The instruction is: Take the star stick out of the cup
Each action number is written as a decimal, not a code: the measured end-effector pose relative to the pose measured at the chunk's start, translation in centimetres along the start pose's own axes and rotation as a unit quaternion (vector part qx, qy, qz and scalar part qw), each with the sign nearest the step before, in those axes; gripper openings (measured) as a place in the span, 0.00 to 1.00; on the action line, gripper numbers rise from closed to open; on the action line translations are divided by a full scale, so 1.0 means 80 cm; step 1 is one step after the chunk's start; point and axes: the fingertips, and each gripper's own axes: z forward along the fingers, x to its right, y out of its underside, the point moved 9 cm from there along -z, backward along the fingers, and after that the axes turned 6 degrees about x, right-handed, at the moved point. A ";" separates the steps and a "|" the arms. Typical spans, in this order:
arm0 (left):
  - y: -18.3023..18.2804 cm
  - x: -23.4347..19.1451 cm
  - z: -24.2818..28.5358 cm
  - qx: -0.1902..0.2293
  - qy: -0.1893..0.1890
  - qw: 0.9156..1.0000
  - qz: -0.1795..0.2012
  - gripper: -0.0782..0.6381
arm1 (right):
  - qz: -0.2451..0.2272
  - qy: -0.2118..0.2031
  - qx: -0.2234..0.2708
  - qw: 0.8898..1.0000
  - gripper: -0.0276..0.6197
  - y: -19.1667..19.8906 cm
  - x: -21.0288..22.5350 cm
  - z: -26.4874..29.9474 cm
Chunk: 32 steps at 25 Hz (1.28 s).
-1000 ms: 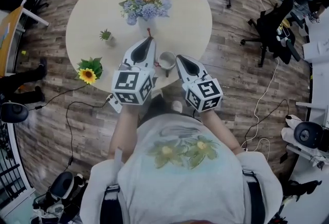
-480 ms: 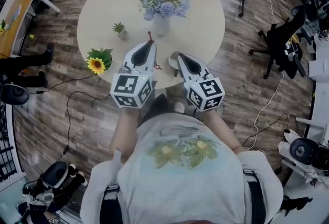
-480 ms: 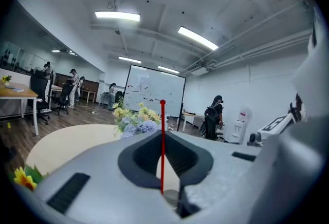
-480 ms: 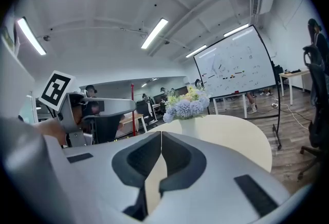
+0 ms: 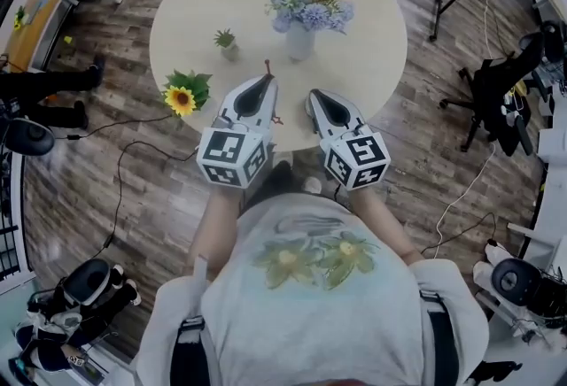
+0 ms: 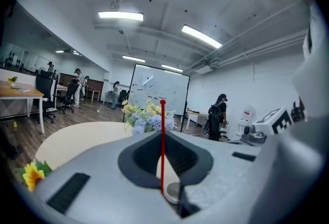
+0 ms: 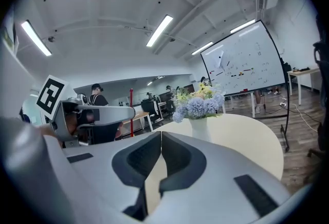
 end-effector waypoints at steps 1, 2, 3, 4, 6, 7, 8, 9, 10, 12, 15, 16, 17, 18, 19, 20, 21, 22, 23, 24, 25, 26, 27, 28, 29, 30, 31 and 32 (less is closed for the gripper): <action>0.002 -0.001 -0.001 -0.002 -0.001 1.000 -0.001 0.13 | -0.001 -0.003 -0.001 1.000 0.07 0.000 -0.002 0.002; 0.005 -0.002 -0.003 -0.004 -0.003 1.000 -0.003 0.13 | -0.002 -0.006 -0.002 1.000 0.07 -0.001 -0.003 0.005; 0.007 -0.003 -0.004 -0.006 -0.004 1.000 -0.004 0.13 | -0.003 -0.009 -0.003 1.000 0.07 -0.001 -0.005 0.007; 0.010 -0.003 -0.005 -0.009 -0.005 1.000 -0.005 0.13 | -0.003 -0.012 -0.004 1.000 0.07 -0.002 -0.006 0.009; 0.015 -0.005 -0.005 -0.014 -0.005 1.000 -0.006 0.13 | -0.004 -0.016 -0.006 1.000 0.07 -0.002 -0.007 0.013; 0.018 -0.005 -0.005 -0.017 -0.006 1.000 -0.005 0.13 | -0.005 -0.017 -0.007 1.000 0.07 -0.003 -0.007 0.015; 0.021 -0.005 -0.005 -0.020 -0.006 1.000 -0.005 0.13 | -0.005 -0.018 -0.008 1.000 0.07 -0.003 -0.007 0.016; 0.025 -0.004 -0.004 -0.024 -0.005 1.000 -0.005 0.13 | -0.005 -0.018 -0.009 1.000 0.07 -0.003 -0.006 0.016; 0.029 -0.003 -0.004 -0.027 -0.004 1.000 -0.005 0.13 | -0.005 -0.018 -0.010 1.000 0.07 -0.003 -0.006 0.016; 0.036 -0.002 -0.004 -0.032 -0.001 0.999 -0.007 0.13 | -0.005 -0.018 -0.013 1.000 0.07 -0.001 -0.005 0.016; 0.047 -0.001 -0.003 -0.038 0.002 0.999 -0.011 0.13 | -0.005 -0.017 -0.016 1.000 0.07 0.001 -0.003 0.017; 0.050 -0.002 -0.003 -0.041 0.002 0.999 -0.012 0.13 | -0.005 -0.016 -0.018 1.000 0.07 0.002 -0.003 0.018; 0.052 -0.002 -0.003 -0.043 0.002 0.999 -0.013 0.13 | -0.006 -0.016 -0.020 1.000 0.07 0.003 -0.003 0.018; 0.054 -0.002 -0.004 -0.045 0.002 0.999 -0.013 0.13 | -0.006 -0.015 -0.022 1.000 0.07 0.003 -0.003 0.018; 0.055 -0.002 -0.004 -0.046 0.002 0.999 -0.014 0.13 | -0.006 -0.015 -0.023 1.000 0.07 0.004 -0.003 0.017; 0.056 -0.003 -0.004 -0.047 0.002 0.999 -0.014 0.13 | -0.007 -0.015 -0.024 1.000 0.07 0.005 -0.003 0.017; 0.058 -0.003 -0.005 -0.049 0.002 0.999 -0.015 0.13 | -0.007 -0.014 -0.025 1.000 0.07 0.005 -0.004 0.017; 0.059 -0.004 -0.005 -0.050 0.001 0.999 -0.016 0.13 | -0.008 -0.014 -0.026 1.000 0.07 0.006 -0.004 0.017; 0.060 -0.004 -0.005 -0.051 0.001 0.999 -0.017 0.13 | -0.009 -0.014 -0.026 1.000 0.07 0.006 -0.004 0.017; 0.061 -0.005 -0.005 -0.051 0.001 0.999 -0.017 0.13 | -0.009 -0.014 -0.027 1.000 0.07 0.007 -0.004 0.017; 0.062 -0.005 -0.005 -0.052 0.002 0.999 -0.018 0.13 | -0.010 -0.014 -0.027 0.999 0.07 0.007 -0.005 0.017; 0.063 -0.006 -0.005 -0.052 0.002 0.998 -0.018 0.13 | -0.011 -0.014 -0.028 0.999 0.07 0.008 -0.005 0.017; 0.063 -0.006 -0.004 -0.053 0.003 0.998 -0.018 0.13 | -0.012 -0.016 -0.029 0.999 0.07 0.008 -0.005 0.017; 0.064 -0.006 -0.004 -0.054 0.003 0.998 -0.018 0.13 | -0.013 -0.017 -0.030 0.999 0.07 0.008 -0.006 0.017; 0.064 -0.006 -0.004 -0.055 0.003 0.998 -0.019 0.13 | -0.015 -0.019 -0.032 0.999 0.07 0.008 -0.007 0.018; 0.064 -0.007 -0.003 -0.056 0.003 0.998 -0.019 0.13 | -0.017 -0.020 -0.033 0.999 0.07 0.008 -0.007 0.018; 0.065 -0.007 -0.003 -0.058 0.002 0.998 -0.020 0.13 | -0.019 -0.020 -0.034 0.999 0.07 0.008 -0.008 0.018; 0.065 -0.007 -0.003 -0.059 0.003 0.998 -0.020 0.13 | -0.019 -0.020 -0.034 0.999 0.07 0.008 -0.008 0.018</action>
